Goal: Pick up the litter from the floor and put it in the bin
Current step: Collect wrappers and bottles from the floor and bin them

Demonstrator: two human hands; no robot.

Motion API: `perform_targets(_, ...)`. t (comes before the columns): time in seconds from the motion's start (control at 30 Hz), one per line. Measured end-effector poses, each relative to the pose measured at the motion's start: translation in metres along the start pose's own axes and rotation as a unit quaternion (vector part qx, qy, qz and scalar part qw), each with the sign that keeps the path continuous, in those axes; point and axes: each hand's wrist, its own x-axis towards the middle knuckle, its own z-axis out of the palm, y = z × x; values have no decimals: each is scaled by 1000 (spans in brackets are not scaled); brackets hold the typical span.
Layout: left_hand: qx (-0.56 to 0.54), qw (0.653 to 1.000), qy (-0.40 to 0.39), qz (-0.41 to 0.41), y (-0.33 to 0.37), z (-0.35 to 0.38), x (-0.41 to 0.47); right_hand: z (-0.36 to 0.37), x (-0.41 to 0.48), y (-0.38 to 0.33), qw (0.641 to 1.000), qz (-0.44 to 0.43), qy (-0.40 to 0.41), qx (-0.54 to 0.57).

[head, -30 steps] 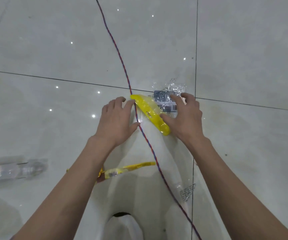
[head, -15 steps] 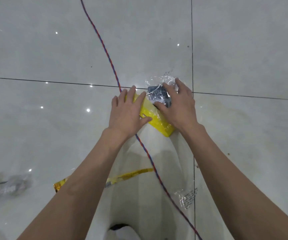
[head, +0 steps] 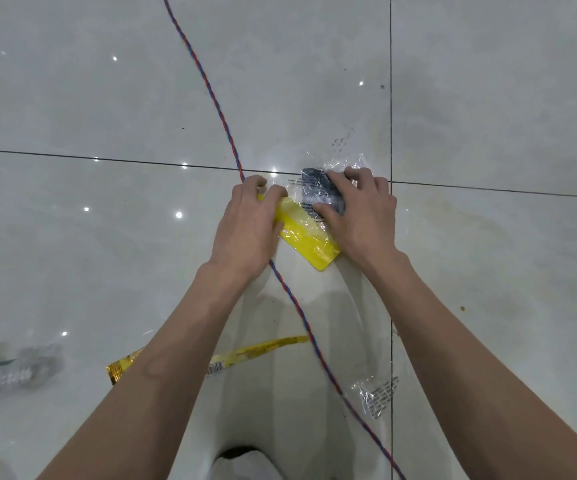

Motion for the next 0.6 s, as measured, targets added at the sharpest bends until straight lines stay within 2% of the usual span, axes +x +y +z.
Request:
perform_targets(0.13, -17, 1000, -7, -5, -1, -4, -6, 2, -6, -2, 999, 21, 18, 17)
perform_targets(0.37, -30, 999, -2, -15, 2, -23, -11, -9, -11, 0, 998, 42, -1, 45)
perform_targets(0.6, -35, 999, 10, 7, 17, -66, -32, -64, -24, -2, 997, 50, 36, 53)
